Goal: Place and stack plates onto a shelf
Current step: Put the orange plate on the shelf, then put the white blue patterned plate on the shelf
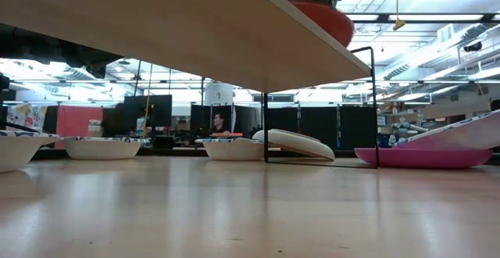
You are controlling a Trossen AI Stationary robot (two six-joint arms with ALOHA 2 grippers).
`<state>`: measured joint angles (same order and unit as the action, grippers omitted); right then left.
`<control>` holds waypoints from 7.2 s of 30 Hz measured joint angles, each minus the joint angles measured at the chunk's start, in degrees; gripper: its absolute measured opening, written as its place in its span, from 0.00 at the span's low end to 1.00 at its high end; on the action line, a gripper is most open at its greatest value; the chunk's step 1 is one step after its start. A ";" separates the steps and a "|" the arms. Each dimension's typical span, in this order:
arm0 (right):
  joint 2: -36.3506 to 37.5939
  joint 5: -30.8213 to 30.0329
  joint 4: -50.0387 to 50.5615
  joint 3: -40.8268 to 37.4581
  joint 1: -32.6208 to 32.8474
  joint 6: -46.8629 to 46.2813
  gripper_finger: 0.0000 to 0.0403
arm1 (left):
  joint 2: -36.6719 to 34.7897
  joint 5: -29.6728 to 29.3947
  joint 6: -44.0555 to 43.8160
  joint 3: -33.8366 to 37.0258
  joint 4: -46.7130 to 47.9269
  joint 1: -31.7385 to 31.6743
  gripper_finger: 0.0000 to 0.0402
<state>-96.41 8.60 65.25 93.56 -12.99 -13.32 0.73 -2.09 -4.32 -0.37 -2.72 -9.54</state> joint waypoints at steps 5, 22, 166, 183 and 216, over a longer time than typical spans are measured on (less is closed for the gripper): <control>-0.01 -0.24 0.00 0.00 0.00 0.00 0.20 | 0.00 0.00 -0.02 -0.01 0.00 0.02 0.06; -0.01 -4.62 -0.01 0.00 0.00 0.02 0.45 | 0.00 0.00 -0.01 0.00 0.00 0.01 0.06; 54.80 -29.51 -53.61 -60.06 20.37 -2.14 0.51 | 78.98 -15.77 -15.37 -38.22 39.78 -18.91 0.39; 54.80 -29.51 -53.61 -60.06 20.35 -2.14 0.51 | 79.16 -16.02 -15.43 -38.20 39.78 -18.91 0.18; 54.80 -29.49 -53.61 -60.06 20.37 -2.14 0.51 | 78.99 -16.11 -15.45 -41.01 47.27 -18.69 0.02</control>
<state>-41.60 -20.89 11.64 33.50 7.37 -15.46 79.72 -18.20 -19.77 -41.39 44.55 -28.23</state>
